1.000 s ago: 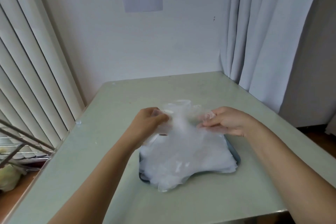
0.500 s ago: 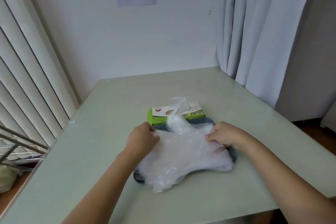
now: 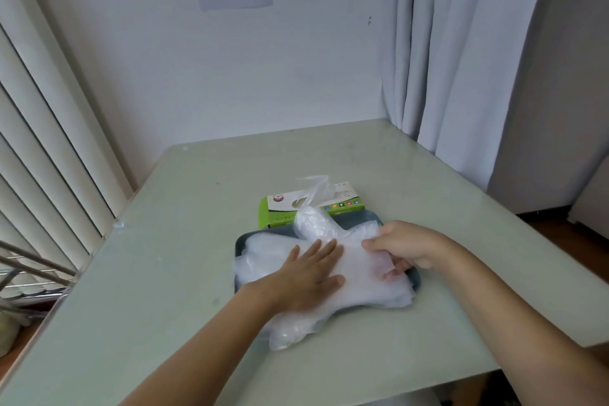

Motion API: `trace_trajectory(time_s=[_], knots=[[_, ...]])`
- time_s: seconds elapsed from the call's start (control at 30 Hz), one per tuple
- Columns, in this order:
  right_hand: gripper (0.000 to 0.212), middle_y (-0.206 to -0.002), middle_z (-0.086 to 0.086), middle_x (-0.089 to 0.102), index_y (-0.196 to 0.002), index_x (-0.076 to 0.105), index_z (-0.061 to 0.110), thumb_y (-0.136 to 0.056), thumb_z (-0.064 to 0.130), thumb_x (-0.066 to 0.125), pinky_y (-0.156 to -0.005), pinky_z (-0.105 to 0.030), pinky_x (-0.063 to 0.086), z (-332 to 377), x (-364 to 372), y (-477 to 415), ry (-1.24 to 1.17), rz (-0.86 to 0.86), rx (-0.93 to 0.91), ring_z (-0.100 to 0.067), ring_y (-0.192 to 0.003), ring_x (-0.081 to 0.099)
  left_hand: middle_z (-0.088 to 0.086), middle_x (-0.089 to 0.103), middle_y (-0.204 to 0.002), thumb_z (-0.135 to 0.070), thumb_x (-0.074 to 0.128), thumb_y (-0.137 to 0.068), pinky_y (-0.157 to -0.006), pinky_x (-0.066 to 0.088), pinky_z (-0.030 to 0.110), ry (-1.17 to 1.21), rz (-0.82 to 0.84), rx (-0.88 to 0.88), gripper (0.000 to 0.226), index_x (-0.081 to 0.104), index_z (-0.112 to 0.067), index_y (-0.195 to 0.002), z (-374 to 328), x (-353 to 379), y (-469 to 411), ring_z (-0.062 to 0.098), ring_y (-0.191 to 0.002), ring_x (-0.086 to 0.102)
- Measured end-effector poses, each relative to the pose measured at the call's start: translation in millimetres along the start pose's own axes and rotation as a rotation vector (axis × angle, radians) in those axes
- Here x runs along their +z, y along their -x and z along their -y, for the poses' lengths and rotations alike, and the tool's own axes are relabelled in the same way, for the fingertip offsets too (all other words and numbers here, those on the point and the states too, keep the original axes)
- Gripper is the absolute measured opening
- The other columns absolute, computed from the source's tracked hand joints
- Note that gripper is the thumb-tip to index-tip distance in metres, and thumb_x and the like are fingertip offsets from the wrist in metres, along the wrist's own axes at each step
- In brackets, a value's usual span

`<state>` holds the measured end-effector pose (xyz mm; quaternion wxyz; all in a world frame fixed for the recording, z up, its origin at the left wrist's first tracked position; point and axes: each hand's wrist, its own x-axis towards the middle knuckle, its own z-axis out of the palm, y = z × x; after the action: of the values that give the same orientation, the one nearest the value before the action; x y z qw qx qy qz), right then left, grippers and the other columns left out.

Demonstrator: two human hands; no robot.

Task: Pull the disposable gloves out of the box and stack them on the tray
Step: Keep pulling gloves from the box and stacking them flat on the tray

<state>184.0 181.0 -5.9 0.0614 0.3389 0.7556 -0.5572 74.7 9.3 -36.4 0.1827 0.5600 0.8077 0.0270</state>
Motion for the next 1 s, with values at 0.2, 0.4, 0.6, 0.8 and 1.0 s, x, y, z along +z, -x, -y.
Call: trace_trajectory(time_s=[0.2,0.4,0.6,0.8,1.0], knots=[[0.006,-0.053,-0.006,0.065,-0.093,0.053,0.005,-0.095,0.010,0.050,-0.034,-0.015,0.035,9,-17,32,0.411,0.145,0.110,-0.007,-0.032,0.049,-0.014,-0.015,-0.159,-0.059,0.027,-0.098,-0.117,-0.013,0.045,-0.006,-0.028,0.008,0.067,-0.007,-0.036,-0.152,3,10,-2,0.009,-0.146,-0.016],[0.019,-0.091,-0.012,0.072,-0.093,0.066,0.002,-0.091,0.012,0.050,-0.076,-0.032,0.055,29,7,49,0.396,-0.550,-0.397,-0.030,-0.082,0.067,-0.014,-0.016,-0.159,-0.064,0.030,-0.095,-0.118,-0.012,0.047,-0.025,-0.038,0.011,0.075,-0.008,-0.035,-0.152,4,13,-2,0.009,-0.146,-0.017],[0.048,-0.152,0.000,0.034,-0.150,0.026,0.022,-0.103,0.028,0.035,-0.099,-0.017,0.024,17,93,23,0.012,-0.110,-0.314,-0.013,-0.139,0.032,-0.007,-0.005,-0.162,-0.059,0.037,-0.095,-0.119,-0.008,0.046,-0.021,-0.101,0.019,0.076,0.002,-0.027,-0.154,-2,13,3,0.009,-0.147,-0.013],[0.046,-0.158,-0.006,0.018,-0.149,0.025,0.013,-0.103,0.020,0.030,-0.110,-0.021,0.014,-3,88,4,0.416,-0.200,-0.350,-0.019,-0.145,0.015,-0.004,-0.015,-0.160,-0.062,0.027,-0.096,-0.119,-0.009,0.040,-0.026,-0.106,-0.067,0.079,-0.010,-0.023,-0.153,12,18,16,0.009,-0.147,-0.015],[0.073,-0.160,-0.003,-0.016,-0.152,-0.003,0.033,-0.094,0.065,0.026,-0.118,-0.041,-0.007,-19,71,-4,0.851,-0.219,-0.207,-0.027,-0.147,-0.015,0.004,-0.019,-0.160,-0.079,0.012,-0.082,-0.119,-0.011,0.044,-0.169,-0.035,-0.246,0.094,-0.015,-0.023,-0.152,31,16,39,0.017,-0.147,-0.019]])
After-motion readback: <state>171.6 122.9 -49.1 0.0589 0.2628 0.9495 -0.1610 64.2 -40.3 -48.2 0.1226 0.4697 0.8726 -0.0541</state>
